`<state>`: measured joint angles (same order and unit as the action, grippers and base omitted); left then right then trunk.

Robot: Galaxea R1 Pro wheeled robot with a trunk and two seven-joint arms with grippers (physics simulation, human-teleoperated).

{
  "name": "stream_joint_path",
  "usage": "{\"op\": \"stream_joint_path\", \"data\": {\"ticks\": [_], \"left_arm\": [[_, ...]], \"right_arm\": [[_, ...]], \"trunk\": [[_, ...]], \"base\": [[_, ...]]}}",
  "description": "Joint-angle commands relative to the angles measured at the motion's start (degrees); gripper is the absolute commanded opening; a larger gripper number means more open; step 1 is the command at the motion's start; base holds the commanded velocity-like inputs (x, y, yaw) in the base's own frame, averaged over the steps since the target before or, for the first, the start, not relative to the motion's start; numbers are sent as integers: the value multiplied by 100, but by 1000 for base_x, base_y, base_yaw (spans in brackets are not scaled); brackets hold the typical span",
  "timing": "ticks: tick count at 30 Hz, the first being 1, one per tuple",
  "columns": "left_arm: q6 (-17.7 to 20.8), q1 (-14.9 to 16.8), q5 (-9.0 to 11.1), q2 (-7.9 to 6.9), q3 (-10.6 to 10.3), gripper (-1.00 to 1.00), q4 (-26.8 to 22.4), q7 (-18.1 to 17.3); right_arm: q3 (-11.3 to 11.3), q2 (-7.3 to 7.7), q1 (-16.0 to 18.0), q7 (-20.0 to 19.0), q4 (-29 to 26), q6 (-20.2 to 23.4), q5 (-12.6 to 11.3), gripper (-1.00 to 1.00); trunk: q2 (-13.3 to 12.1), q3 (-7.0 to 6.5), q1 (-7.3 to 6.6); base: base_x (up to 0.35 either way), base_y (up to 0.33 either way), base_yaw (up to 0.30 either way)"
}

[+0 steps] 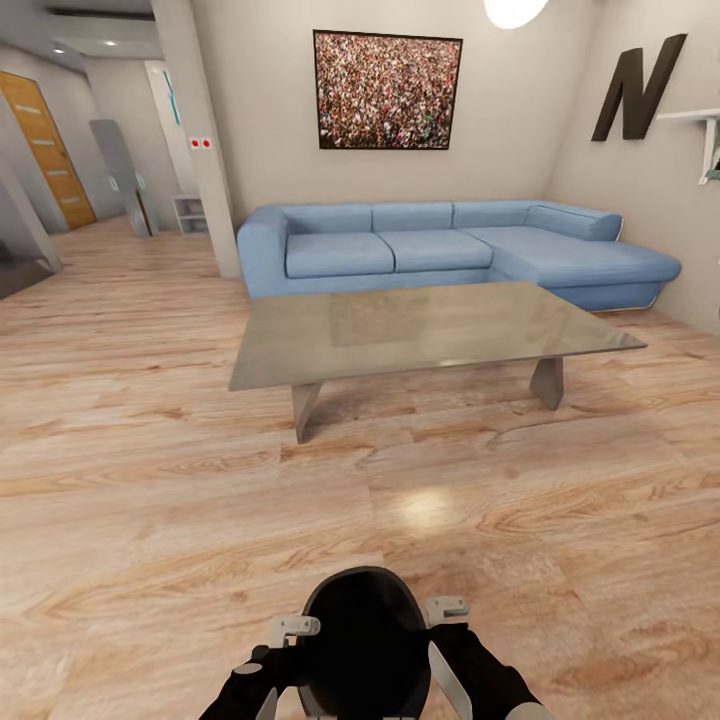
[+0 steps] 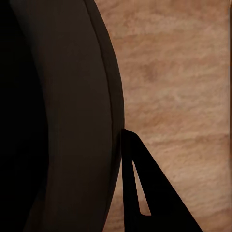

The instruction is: Place each of the two pumpkins and all three candles from the living room inside a cabinet in the living room (use any cabinet), then make sure every cabinet is closed, and position the cauldron so it is next to a table in the living room.

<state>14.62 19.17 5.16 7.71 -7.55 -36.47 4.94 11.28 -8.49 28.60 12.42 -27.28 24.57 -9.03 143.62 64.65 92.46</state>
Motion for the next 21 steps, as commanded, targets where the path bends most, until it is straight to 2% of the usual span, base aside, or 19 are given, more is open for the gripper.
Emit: {"op": "stream_joint_path", "data": {"ticks": [1,9,13,21], "left_arm": [[32,-1,29,-7,-27,-100,-7,59],[32,-1,29,-7,-27,-100,1,59],[32,-1,29,-7,-27,-100,8,59],[32,-1,29,-7,-27,-100,9,59]], "right_arm": [[32,6,6,50,-14,21,-74,-100],[32,6,6,50,-14,20,-73,-100],[32,6,6,50,-14,18,-73,-100],[32,6,6,50,-14,13,-73,-100]], "trunk": [[1,-18,-4],[1,-18,-4],[-5,-107,-14],[-5,-107,-14]], "base": [[0,0,0],[0,0,0],[0,0,0],[0,0,0]]}}
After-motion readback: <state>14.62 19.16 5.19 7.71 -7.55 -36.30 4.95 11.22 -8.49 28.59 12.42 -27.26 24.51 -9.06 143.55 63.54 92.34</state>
